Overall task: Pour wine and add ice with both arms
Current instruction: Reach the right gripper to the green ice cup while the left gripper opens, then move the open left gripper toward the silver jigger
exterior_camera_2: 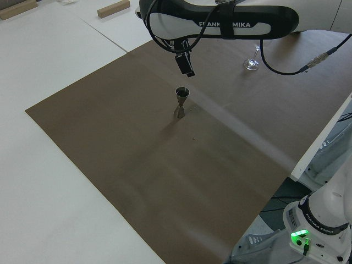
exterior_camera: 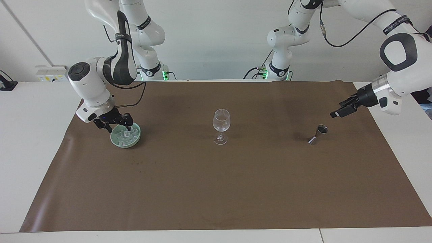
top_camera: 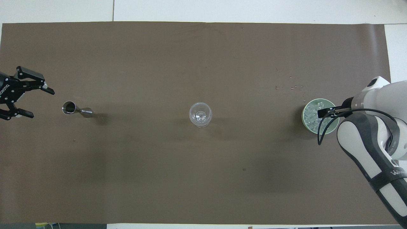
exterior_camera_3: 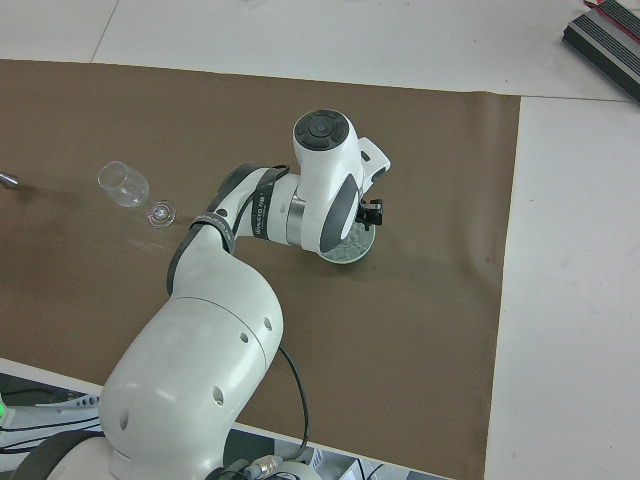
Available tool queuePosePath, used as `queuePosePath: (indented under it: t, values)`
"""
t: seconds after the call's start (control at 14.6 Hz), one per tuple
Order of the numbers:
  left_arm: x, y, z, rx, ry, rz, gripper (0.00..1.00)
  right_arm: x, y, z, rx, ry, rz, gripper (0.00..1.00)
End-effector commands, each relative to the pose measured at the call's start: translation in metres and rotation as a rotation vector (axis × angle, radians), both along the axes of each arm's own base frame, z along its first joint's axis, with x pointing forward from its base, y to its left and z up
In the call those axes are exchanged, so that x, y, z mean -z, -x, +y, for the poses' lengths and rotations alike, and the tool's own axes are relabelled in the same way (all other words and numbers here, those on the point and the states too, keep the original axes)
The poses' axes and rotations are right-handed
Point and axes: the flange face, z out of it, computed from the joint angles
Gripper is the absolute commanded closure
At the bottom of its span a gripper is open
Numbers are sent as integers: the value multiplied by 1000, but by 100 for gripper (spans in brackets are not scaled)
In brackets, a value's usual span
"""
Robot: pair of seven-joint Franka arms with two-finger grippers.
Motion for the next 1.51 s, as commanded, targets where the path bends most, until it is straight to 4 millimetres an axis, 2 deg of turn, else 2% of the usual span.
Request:
queuePosePath:
  t: [0.0,0.21,0.34,0.41,0.48,0.55,0.62,0.69,0.89,0.96,1.24,1.37,1.44]
  values:
    - [28,-15,28,-216,55,86,0,18,8,1,-10,-13,-3,19]
    - [38,-37,66,-381,39,115,0,24,4,5,6,-10,-10,23]
    - [57,-53,89,-485,68,151,0,28,3,11,21,-10,-7,26]
    - [67,-51,106,-521,74,161,0,28,3,10,16,-10,-8,31]
    - [71,-49,125,-564,98,154,0,28,3,10,16,-10,-8,33]
    - [82,-41,138,-597,104,164,0,28,3,11,16,-10,-7,35]
    - [95,-24,150,-616,114,190,0,29,3,11,16,-10,-4,39]
    - [97,-11,157,-632,126,184,0,29,3,11,16,-10,-6,43]
    - [138,34,142,-607,168,222,0,31,6,11,15,-10,0,45]
    - [145,50,142,-598,197,207,0,32,7,12,13,-11,3,45]
    - [166,66,129,-724,281,199,0,36,11,13,12,-12,11,46]
    - [186,88,124,-790,292,185,0,36,11,13,10,-12,11,47]
    - [193,91,121,-837,309,175,0,37,12,13,12,-12,14,49]
